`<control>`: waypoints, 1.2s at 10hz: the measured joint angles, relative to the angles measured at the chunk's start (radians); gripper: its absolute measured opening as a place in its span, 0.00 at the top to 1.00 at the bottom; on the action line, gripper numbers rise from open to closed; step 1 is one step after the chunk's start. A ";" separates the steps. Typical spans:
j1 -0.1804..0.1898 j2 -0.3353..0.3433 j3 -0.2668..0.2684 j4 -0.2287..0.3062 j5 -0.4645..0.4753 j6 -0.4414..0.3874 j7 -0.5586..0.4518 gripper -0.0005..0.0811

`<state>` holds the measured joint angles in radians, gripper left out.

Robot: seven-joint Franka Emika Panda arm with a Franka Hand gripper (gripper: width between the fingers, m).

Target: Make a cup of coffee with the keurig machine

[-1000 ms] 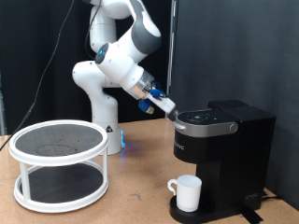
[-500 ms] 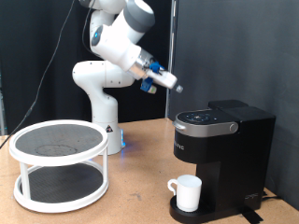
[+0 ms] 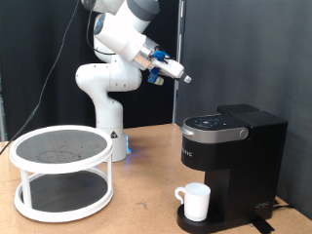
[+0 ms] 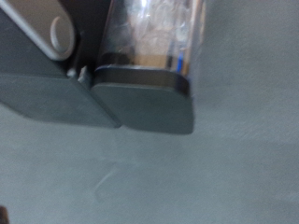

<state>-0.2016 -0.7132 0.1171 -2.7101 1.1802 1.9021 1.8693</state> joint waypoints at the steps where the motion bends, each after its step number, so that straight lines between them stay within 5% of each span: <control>1: 0.000 0.002 0.011 0.028 0.000 0.019 0.027 0.09; 4: 0.042 0.061 -0.040 0.124 0.180 -0.180 0.037 0.09; 8: 0.106 0.236 -0.107 0.215 0.545 -0.423 0.017 0.09; 9: 0.103 0.232 -0.102 0.215 0.515 -0.403 0.017 0.09; 12: 0.066 0.195 -0.063 0.259 0.203 -0.299 0.037 0.09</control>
<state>-0.1358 -0.5180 0.0537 -2.4513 1.3836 1.6026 1.9068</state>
